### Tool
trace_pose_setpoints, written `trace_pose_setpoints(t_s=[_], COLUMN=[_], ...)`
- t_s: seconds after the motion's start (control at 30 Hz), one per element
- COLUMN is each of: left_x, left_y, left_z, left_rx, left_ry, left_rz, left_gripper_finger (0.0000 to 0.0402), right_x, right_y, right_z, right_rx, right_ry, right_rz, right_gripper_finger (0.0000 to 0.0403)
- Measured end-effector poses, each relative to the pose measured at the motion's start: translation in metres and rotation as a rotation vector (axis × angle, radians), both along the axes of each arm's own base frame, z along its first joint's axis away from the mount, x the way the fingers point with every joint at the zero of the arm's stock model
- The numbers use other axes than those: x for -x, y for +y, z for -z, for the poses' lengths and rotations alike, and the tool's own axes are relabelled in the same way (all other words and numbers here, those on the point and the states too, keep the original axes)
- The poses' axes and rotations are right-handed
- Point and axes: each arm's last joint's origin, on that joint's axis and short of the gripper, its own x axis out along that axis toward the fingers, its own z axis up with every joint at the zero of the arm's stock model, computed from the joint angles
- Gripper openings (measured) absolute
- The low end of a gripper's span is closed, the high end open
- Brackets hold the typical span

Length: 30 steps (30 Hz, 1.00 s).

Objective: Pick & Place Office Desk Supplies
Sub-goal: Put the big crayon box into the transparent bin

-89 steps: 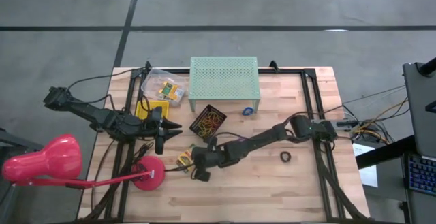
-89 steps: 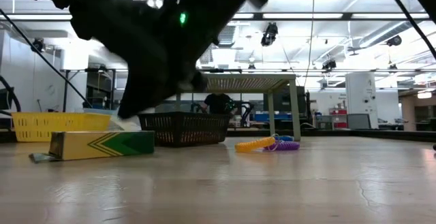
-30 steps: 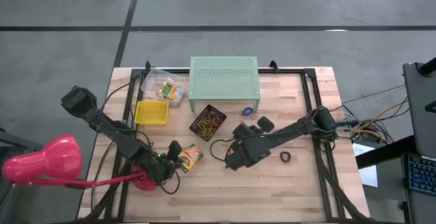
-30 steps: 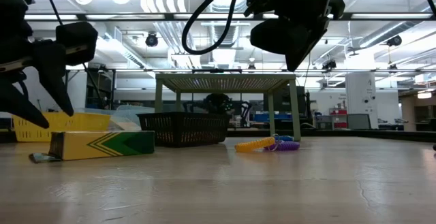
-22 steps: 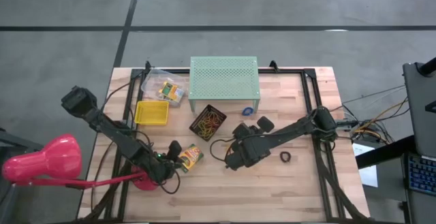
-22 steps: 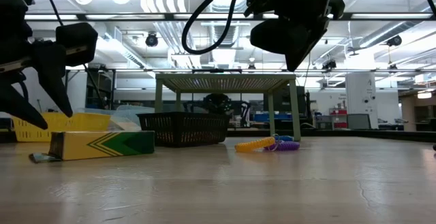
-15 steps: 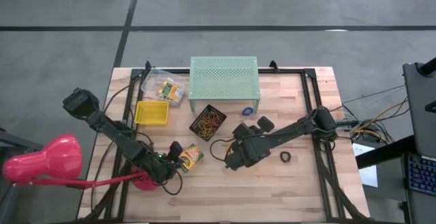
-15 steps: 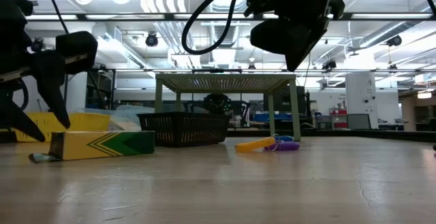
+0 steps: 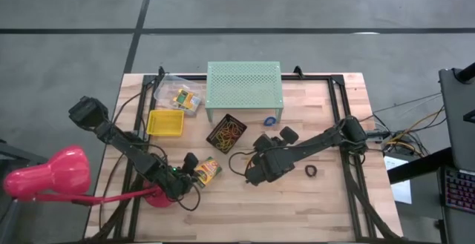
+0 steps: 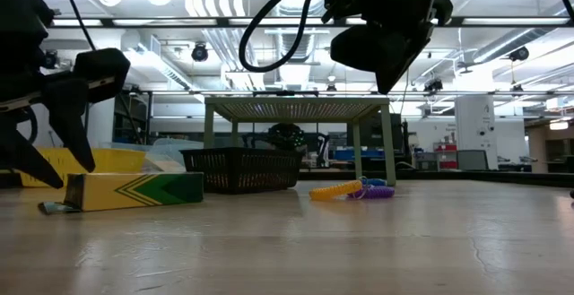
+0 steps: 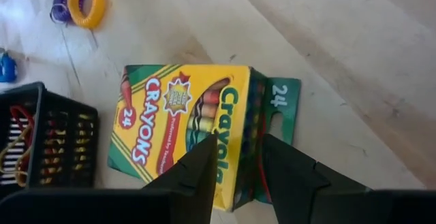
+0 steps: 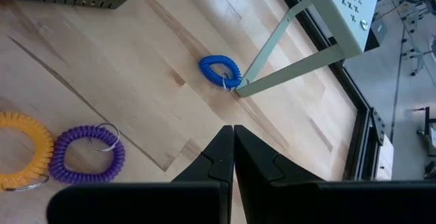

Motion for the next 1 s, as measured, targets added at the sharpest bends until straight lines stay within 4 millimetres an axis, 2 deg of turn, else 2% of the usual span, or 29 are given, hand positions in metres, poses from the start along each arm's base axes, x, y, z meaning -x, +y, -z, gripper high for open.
trace_pose_setpoints(t_s=[0.77,1.0], left_x=[0.003,-0.002], left_y=[0.003,0.011], left_z=[0.004,0.004], left_rx=[-0.036,-0.051], left_ry=[0.05,0.054], left_rz=[-0.005,-0.042], left_gripper_finger=[0.0118,0.0118], right_x=[0.0,0.0], right_y=[0.0,0.0], right_z=[0.0,0.0], right_rx=[0.0,0.01], right_ry=[0.007,0.018], right_rz=[-0.008,-0.026], right_gripper_finger=[0.0008,0.0008])
